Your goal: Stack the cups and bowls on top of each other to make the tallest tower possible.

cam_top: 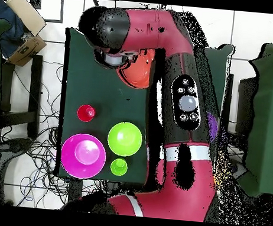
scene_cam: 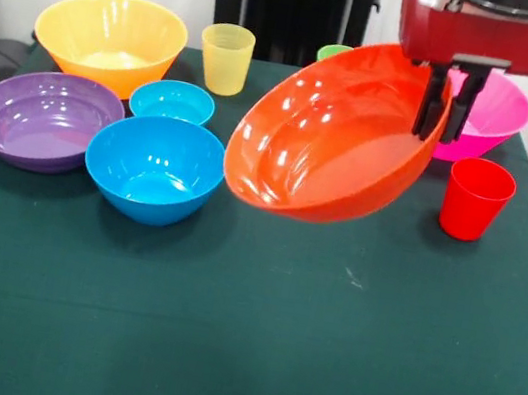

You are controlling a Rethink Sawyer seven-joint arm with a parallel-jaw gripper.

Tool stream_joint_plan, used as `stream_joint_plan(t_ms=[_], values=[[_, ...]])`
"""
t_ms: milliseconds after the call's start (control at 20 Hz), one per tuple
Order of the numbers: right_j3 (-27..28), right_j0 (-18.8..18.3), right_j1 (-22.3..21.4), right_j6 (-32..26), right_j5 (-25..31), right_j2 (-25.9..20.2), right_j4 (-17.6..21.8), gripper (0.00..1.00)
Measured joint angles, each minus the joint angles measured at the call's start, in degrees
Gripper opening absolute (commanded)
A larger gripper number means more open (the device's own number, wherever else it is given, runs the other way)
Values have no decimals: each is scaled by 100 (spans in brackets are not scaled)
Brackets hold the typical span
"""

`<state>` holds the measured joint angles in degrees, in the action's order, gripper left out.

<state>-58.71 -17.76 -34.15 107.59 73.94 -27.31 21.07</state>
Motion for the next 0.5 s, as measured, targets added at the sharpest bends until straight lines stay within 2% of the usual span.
stream_joint_plan(t_ms=[350,500], values=[[165,5,46,0,124,6,4,0],[553,42,262,0,379,5,13,0]])
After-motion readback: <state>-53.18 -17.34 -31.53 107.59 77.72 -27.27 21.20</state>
